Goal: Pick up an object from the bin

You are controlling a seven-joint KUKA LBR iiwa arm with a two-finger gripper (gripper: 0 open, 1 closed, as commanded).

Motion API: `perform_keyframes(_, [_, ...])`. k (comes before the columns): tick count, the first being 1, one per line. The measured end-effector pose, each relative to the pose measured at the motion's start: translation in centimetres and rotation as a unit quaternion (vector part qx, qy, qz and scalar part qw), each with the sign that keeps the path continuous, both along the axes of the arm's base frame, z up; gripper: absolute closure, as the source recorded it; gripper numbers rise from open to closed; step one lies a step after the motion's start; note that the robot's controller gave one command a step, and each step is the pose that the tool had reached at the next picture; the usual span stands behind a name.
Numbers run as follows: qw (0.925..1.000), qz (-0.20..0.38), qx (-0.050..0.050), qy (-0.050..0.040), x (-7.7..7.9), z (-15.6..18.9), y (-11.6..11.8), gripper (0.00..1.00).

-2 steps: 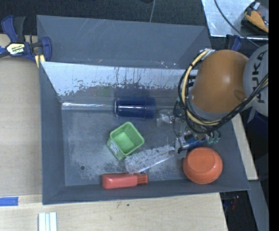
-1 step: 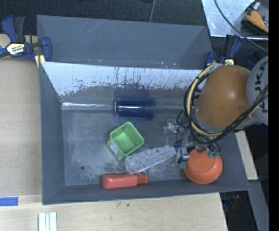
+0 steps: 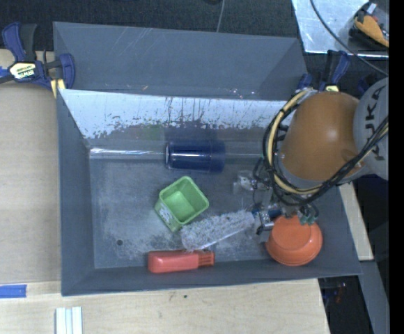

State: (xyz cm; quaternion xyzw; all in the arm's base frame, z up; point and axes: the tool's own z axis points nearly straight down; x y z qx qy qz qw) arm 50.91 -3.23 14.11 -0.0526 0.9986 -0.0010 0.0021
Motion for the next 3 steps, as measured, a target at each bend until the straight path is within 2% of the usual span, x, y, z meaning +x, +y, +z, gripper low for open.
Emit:
perform_keyframes(1, [0.9956,0.094,0.000,-0.0003,1.6,-7.1,0.1,0.00])
perform_keyframes(2, [0.9986,0.052,-0.001,-0.0099,-0.5,-3.8,2.4,0.00])
perform_keyframes(3, [0.9969,0.077,-0.001,-0.0177,-1.1,-6.7,-2.5,1.00])
